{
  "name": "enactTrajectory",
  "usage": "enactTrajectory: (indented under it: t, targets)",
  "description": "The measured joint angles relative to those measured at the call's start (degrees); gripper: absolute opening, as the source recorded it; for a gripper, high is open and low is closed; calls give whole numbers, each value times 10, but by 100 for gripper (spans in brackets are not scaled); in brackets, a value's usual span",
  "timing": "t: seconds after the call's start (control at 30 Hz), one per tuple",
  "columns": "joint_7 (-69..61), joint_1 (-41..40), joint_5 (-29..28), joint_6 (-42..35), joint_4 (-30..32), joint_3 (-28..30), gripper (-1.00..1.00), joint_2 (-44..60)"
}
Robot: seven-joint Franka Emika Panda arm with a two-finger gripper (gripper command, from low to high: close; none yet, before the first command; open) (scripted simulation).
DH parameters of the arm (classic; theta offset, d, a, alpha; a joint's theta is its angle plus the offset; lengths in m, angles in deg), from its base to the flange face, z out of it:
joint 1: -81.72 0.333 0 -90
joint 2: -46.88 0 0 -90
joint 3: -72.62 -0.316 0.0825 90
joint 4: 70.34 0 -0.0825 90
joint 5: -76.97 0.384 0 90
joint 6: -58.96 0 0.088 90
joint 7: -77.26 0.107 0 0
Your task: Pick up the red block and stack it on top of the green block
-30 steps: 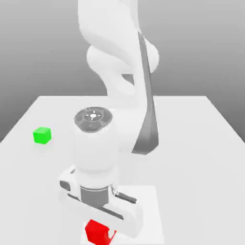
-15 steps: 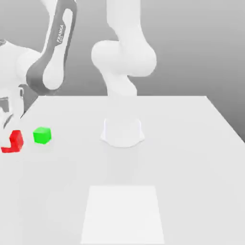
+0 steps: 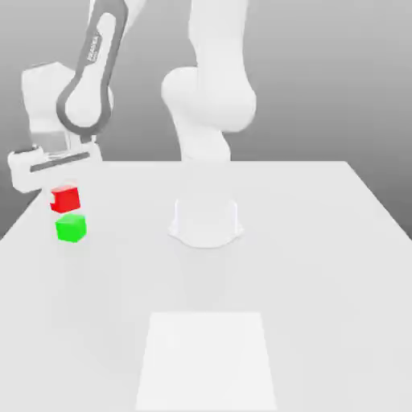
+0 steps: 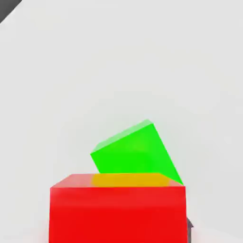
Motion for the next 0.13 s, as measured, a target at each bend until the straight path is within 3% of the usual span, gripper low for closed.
enactTrajectory:
  t: [0.13]
  targets:
    - [-47, 16, 68, 56, -1, -7, -100, 59]
